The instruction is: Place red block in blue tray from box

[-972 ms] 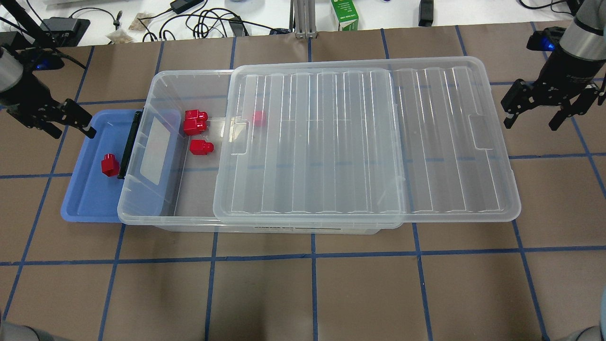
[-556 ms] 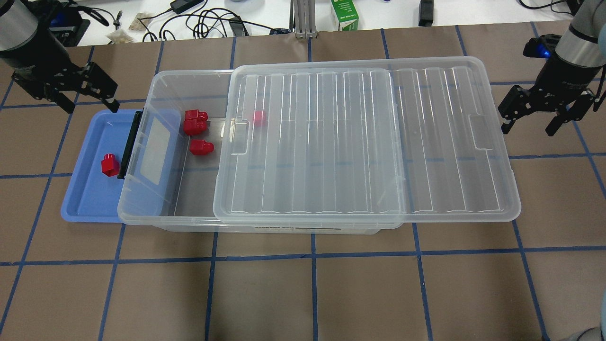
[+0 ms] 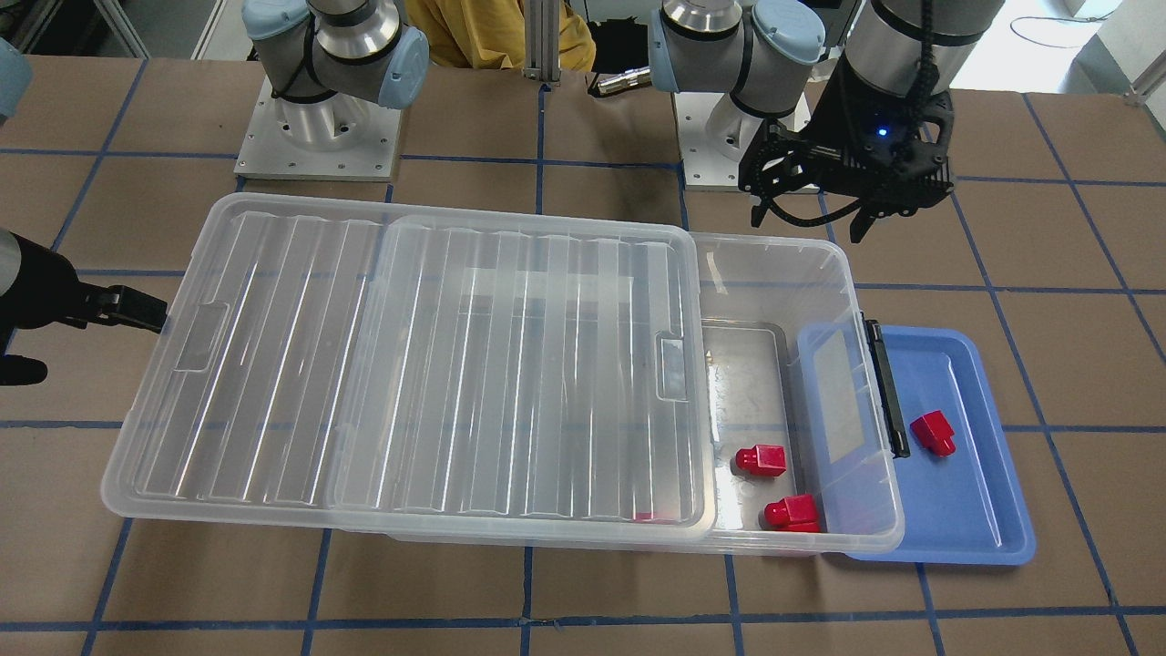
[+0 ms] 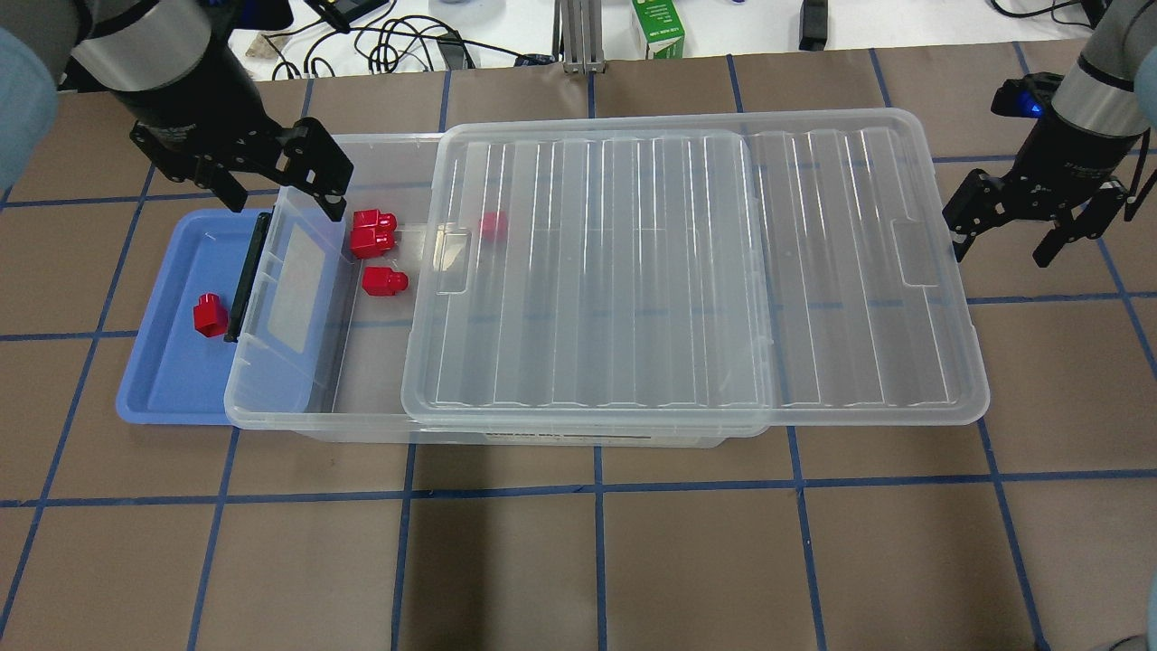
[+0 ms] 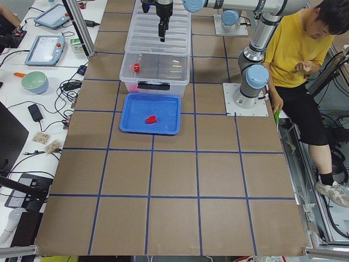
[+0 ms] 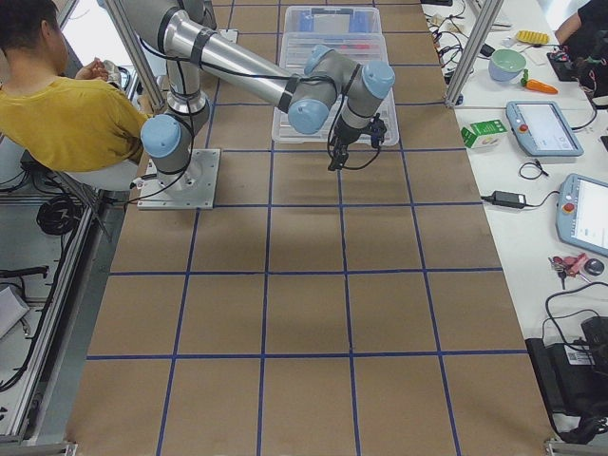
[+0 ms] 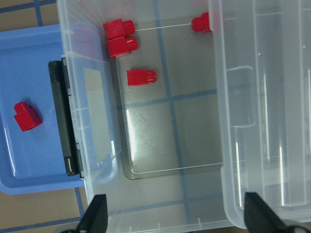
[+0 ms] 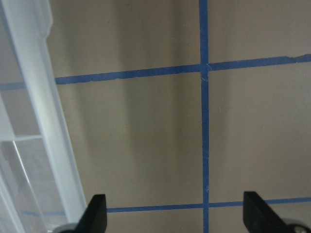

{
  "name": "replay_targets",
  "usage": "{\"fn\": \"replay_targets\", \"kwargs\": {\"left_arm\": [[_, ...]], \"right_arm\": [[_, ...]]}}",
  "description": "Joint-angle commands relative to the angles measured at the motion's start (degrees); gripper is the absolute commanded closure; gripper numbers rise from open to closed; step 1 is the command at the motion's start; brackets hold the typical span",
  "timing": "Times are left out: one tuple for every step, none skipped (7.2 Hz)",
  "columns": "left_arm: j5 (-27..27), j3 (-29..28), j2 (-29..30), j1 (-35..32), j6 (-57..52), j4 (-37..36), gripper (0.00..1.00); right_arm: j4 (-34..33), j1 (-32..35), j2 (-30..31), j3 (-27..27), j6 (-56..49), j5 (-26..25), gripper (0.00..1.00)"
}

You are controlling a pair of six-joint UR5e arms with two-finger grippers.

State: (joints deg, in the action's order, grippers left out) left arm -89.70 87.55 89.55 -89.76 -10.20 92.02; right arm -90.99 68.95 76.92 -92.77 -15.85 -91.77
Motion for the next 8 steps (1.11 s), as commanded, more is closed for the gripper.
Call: {"fn": "replay_targets", "kwargs": {"left_arm": [[-1.3,1.1,-0.3,-0.8,0.0,-2.1,0.0],[-0.4,1.0,-0.3,0.6,0.4,-2.1,0.0],[-0.1,1.1,-0.3,2.9,0.7,-1.8,0.0],[-0.4,1.6,-0.4,2.9,1.1,-1.5,0.0],[-1.0,3.0,-0.8,2.7,1.1,-1.9,0.0],[-1.0,3.2,-0.9,2.7,0.9,-2.1,0.0],[-0.9,3.2,-0.9,2.7,1.0,-2.2,0.0],[-0.9,3.2,-0.9,2.7,1.0,-2.3,0.0]], "right_arm": [[-0.1,1.5,0.2,0.0,0.0,0.3,0.0],[-0.3,3.2,0.2,0.0,1.2,0.4,0.0],[-1.3,4.4,0.2,0.0,3.6,0.4,0.0],[-1.4,5.8,0.1,0.0,4.8,0.4,0.0],[-1.4,7.0,0.1,0.0,5.9,0.4,0.0],[-2.1,8.3,0.1,0.0,8.1,0.5,0.0],[-2.9,10.3,-0.1,0.0,10.3,0.5,0.0],[-3.3,12.2,-0.3,0.0,12.3,0.5,0.0]]}}
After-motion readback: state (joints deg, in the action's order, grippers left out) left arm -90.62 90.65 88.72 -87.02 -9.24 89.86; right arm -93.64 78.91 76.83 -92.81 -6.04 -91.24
